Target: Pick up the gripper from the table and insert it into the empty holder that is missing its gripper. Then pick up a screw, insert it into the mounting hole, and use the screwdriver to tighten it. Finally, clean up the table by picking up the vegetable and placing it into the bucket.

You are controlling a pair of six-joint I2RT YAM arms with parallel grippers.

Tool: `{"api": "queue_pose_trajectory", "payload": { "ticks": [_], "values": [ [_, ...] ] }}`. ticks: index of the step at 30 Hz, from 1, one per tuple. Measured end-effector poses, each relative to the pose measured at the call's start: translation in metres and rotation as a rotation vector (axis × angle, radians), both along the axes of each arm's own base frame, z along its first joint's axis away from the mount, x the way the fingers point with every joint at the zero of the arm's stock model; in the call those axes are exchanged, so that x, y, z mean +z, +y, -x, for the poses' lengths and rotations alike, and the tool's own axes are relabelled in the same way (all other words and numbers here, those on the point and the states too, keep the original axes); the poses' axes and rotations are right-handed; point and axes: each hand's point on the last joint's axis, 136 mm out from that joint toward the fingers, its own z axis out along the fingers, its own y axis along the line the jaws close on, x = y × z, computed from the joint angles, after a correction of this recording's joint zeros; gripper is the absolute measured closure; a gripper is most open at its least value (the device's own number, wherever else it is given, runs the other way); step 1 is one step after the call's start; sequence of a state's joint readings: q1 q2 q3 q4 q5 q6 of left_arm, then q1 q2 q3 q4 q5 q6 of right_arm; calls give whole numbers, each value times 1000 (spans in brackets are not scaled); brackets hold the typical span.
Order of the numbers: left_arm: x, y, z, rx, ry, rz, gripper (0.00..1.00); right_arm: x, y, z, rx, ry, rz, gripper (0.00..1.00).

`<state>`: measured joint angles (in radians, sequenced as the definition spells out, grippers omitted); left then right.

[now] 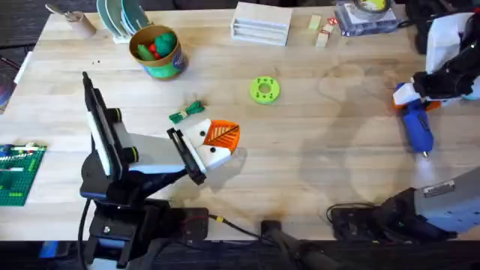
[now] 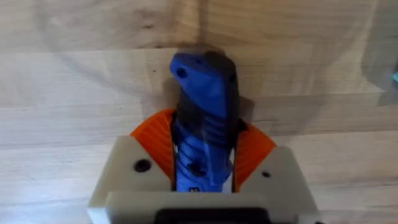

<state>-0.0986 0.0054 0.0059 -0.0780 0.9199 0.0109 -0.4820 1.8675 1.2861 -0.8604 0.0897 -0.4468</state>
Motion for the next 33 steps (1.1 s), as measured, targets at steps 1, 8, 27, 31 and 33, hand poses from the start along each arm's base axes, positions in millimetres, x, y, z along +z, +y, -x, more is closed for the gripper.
{"api": "queue_pose_trajectory", "payload": {
  "ticks": [1, 8, 27, 31, 33],
  "values": [
    [0, 0, 0, 0, 0, 0, 991, 0, 0, 0, 0, 0, 0, 593],
    [0, 0, 0, 0, 0, 0, 991, 0, -2, 0, -1, 2, 11, 737],
    [0, 0, 0, 0, 0, 0, 991, 0, -3, 0, -2, 4, 15, 771],
    [0, 0, 0, 0, 0, 0, 991, 0, -3, 0, -2, 4, 15, 779],
    [0, 0, 0, 0, -1, 0, 991, 0, -3, 0, -2, 3, 15, 783]
  ]
}}
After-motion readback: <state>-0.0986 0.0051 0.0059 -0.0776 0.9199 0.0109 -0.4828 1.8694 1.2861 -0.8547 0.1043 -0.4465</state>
